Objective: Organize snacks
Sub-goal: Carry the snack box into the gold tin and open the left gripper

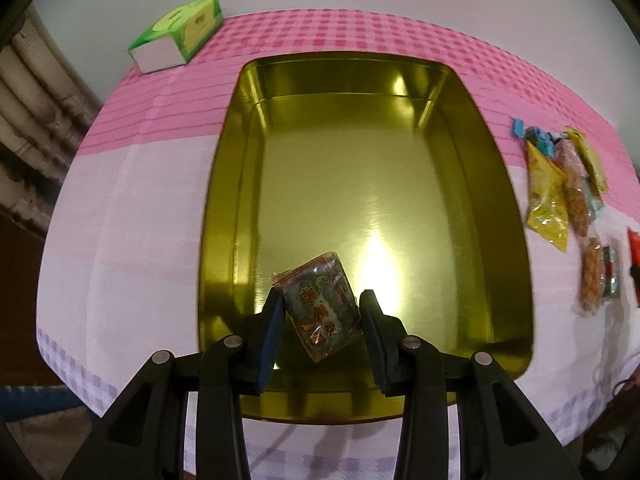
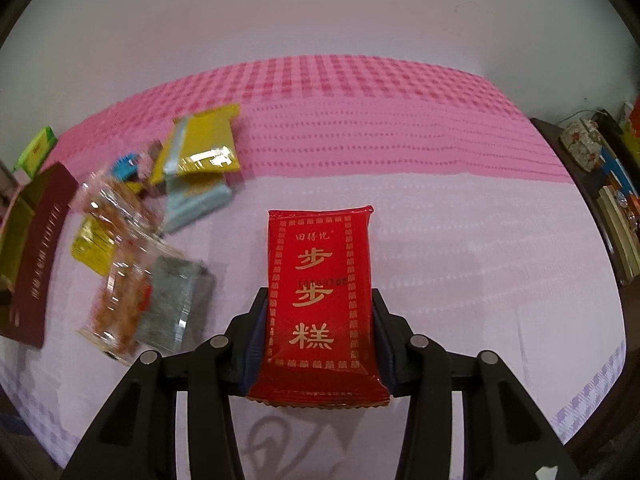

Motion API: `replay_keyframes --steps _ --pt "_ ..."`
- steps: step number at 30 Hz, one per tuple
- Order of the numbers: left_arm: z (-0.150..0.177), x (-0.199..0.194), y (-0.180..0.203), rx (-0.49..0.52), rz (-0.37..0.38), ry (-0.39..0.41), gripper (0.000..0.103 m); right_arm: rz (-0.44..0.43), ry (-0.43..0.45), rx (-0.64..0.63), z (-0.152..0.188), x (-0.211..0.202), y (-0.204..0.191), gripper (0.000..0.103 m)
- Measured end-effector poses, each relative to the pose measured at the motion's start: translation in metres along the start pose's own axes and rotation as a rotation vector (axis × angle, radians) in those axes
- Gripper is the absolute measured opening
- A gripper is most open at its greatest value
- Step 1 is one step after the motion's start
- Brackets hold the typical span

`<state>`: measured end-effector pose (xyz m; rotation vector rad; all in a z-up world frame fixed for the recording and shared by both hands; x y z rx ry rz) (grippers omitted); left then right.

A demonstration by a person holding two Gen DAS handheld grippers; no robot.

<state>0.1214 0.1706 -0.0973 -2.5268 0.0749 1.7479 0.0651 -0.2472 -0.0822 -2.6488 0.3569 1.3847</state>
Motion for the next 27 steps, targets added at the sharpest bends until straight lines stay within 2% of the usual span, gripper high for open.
replay_keyframes --steps 7,14,22,27 --pt "0.002 0.009 -0.013 -0.009 -0.024 -0.005 0.039 -0.089 0.037 -0.068 -0.011 -0.026 -0.052 0.042" --pt "0.004 0.011 -0.017 -0.001 -0.039 0.01 0.039 -0.219 0.048 -0.198 -0.009 -0.046 -0.138 0.042" --pt "0.002 0.011 -0.025 -0.004 -0.058 0.032 0.039 -0.317 0.014 -0.291 0.002 -0.047 -0.22 0.042" --pt "0.002 0.011 -0.031 -0.005 -0.052 0.048 0.039 -0.355 -0.008 -0.339 0.008 -0.045 -0.251 0.042"
Point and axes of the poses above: each gripper's, at about its wrist camera, not at the fingertips, and x roughly the way its jaws point, y to its right, z to its underside, the point moved 5 cm from there along x, roughly the way its jaws point, and after that the axes turned 3 degrees about y, right-handed, at the moved point
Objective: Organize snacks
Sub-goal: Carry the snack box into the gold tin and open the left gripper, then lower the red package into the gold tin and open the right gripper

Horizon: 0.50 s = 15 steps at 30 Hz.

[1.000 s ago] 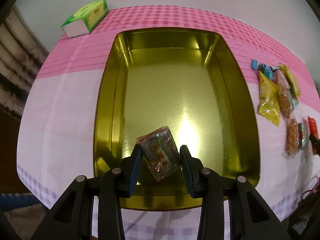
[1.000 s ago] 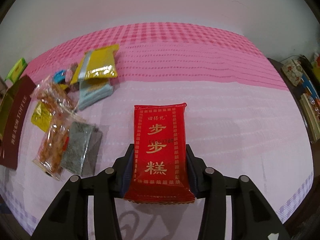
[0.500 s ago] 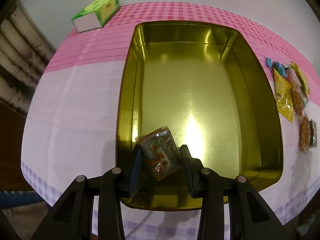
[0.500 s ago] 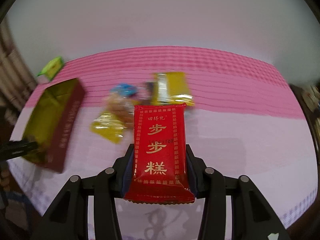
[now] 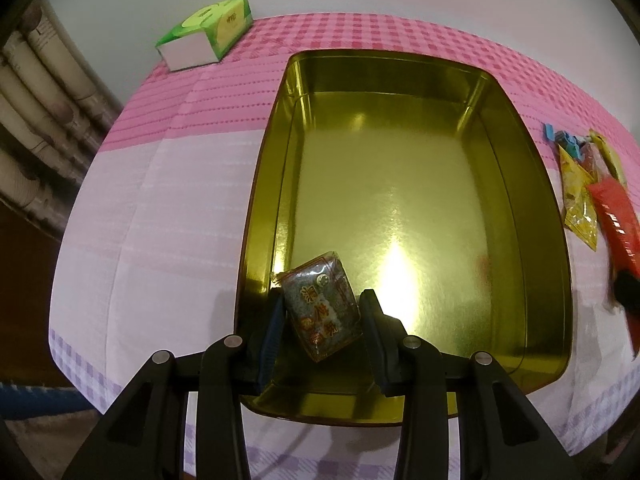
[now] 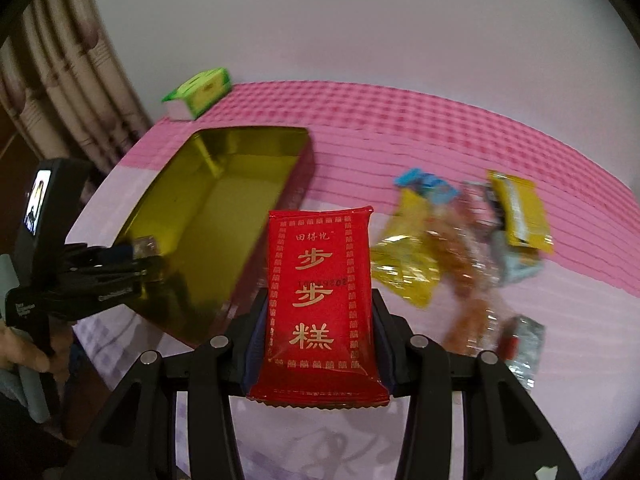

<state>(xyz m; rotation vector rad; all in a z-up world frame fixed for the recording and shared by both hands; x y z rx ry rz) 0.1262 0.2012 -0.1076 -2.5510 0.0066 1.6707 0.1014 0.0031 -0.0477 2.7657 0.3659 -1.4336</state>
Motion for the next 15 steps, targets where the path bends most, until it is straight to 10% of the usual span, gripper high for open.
replay_keyframes --steps 15 --pt "-0.011 -0.046 -0.008 -0.024 0.047 0.152 0.055 -0.03 -0.016 -0.102 -0.013 0.033 -0.059 0.042"
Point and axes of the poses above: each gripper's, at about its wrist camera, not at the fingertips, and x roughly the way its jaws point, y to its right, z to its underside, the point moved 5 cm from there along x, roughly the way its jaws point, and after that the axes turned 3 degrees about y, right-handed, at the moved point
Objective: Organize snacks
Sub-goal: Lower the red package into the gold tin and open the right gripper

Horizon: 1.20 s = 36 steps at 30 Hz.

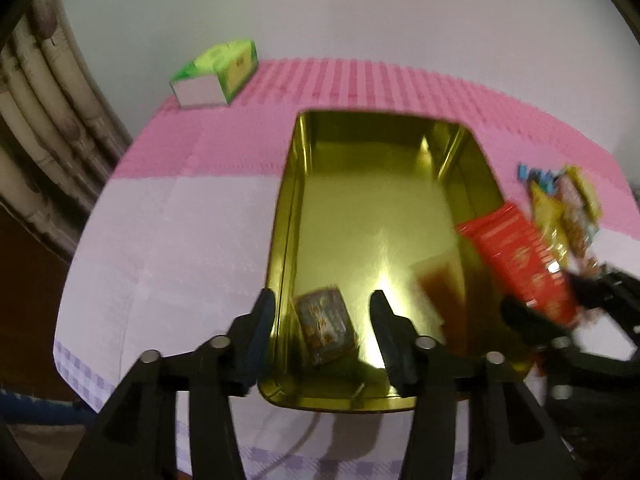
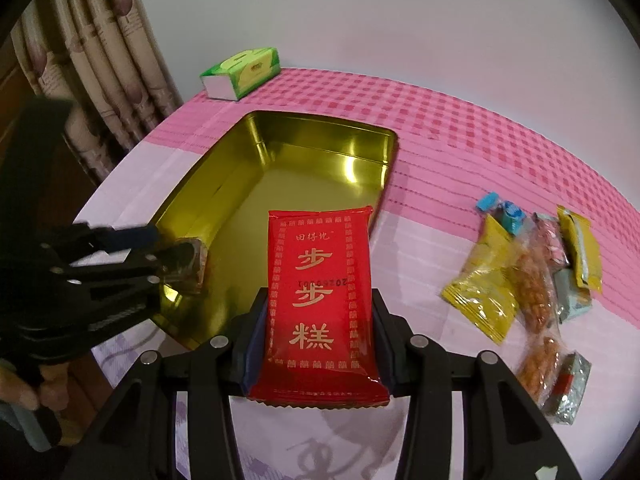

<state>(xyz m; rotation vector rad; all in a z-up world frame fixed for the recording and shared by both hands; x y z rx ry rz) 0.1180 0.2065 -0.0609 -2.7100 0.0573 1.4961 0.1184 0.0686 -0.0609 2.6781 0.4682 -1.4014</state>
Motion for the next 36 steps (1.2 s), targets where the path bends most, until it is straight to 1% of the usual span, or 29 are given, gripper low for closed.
replay_keyframes --steps 2,4,6,8,9,12,17,20,25,30,36 --pt "-0.005 -0.011 -0.004 -0.014 -0.009 0.04 0.06 -0.002 0.003 -0.011 -0.004 0.005 -0.006 0.042" --pt "-0.008 -0.019 -0.008 -0.024 -0.02 0.071 0.062 -0.006 0.003 -0.022 -0.007 0.006 -0.011 0.042" --pt "-0.008 -0.024 -0.015 -0.029 -0.048 0.092 0.063 -0.005 0.0 -0.043 -0.008 0.01 -0.018 0.042" --pt "-0.005 -0.027 -0.027 -0.039 -0.095 0.109 0.064 -0.009 -0.005 -0.056 -0.008 0.013 -0.024 0.042" --pt "-0.003 -0.028 -0.034 -0.049 -0.114 0.107 0.065 -0.012 -0.008 -0.061 -0.009 0.015 -0.028 0.042" --pt "0.006 -0.027 -0.048 -0.09 -0.122 0.087 0.065 -0.012 -0.011 -0.077 -0.011 0.021 -0.036 0.042" --pt "0.021 -0.021 -0.066 -0.142 -0.165 0.04 0.065 0.006 -0.024 -0.1 -0.012 0.031 -0.043 0.042" --pt "0.025 -0.021 -0.071 -0.17 -0.158 0.031 0.065 0.016 -0.032 -0.1 -0.011 0.037 -0.044 0.042" --pt "0.027 -0.018 -0.073 -0.189 -0.158 0.019 0.066 0.032 -0.047 -0.116 -0.012 0.045 -0.049 0.042" --pt "0.025 -0.016 -0.081 -0.252 -0.128 0.016 0.067 0.037 -0.063 -0.106 -0.01 0.053 -0.049 0.043" --pt "0.026 -0.013 -0.081 -0.257 -0.128 -0.001 0.067 0.037 -0.08 -0.114 -0.008 0.061 -0.053 0.043"
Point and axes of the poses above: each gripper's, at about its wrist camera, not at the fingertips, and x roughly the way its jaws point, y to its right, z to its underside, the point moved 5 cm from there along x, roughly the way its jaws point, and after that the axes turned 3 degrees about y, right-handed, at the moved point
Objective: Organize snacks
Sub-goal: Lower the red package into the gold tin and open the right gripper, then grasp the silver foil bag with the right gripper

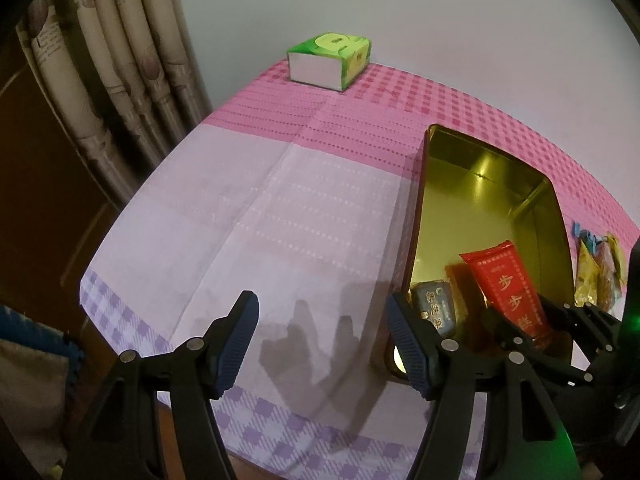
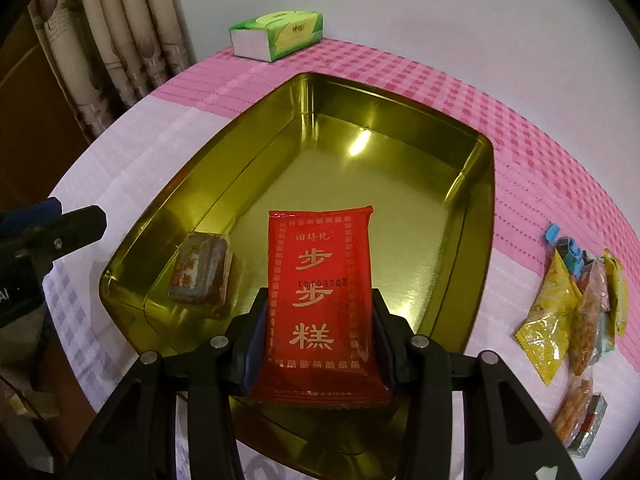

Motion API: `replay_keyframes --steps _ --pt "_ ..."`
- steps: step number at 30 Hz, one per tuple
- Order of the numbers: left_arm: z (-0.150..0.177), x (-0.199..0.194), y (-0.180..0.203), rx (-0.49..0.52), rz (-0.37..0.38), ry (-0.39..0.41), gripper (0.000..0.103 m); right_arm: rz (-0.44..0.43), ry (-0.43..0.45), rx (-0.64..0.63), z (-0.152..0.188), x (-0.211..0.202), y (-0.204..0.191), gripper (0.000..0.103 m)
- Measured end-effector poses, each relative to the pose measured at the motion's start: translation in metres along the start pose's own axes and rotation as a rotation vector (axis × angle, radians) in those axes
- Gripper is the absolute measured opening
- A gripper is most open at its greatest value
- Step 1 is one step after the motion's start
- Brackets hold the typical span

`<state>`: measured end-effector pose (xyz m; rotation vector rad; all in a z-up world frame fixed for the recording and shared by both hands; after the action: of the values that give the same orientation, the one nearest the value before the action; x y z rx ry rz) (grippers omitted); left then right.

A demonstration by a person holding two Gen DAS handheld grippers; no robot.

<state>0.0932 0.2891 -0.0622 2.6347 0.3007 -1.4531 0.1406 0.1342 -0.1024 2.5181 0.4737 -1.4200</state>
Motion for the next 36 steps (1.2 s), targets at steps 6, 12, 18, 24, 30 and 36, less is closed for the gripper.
replay_keyframes --steps 6,12,18,24,30,36 --pt "0.0 0.0 0.0 0.006 -0.006 0.006 0.067 -0.006 0.003 0.009 0.0 0.0 -0.001 0.045" --pt "0.0 0.0 0.002 0.011 -0.007 0.012 0.067 -0.003 0.075 0.007 -0.006 -0.026 0.006 0.05" --pt "0.001 -0.005 0.013 0.051 0.004 0.026 0.067 0.062 0.113 0.088 0.016 -0.07 0.06 0.051" --pt "0.004 -0.019 0.04 0.138 0.013 0.064 0.067 0.2 0.082 0.239 0.068 -0.107 0.149 0.051" --pt "0.01 -0.038 0.076 0.265 0.009 0.12 0.067 0.28 0.017 0.34 0.125 -0.114 0.218 0.051" --pt "0.035 -0.049 0.131 0.366 0.087 0.107 0.068 0.267 0.003 0.394 0.151 -0.108 0.246 0.05"
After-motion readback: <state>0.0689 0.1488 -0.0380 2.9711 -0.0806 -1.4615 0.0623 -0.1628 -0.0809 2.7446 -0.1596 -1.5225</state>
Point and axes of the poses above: each gripper's, at about its wrist camera, not at the fingertips, and x roughly the way its jaws point, y to its right, z to its underside, the point moved 5 cm from there along x, roughly the way its jaws point, and after that the axes turned 3 degrees about y, right-handed, at the moved point
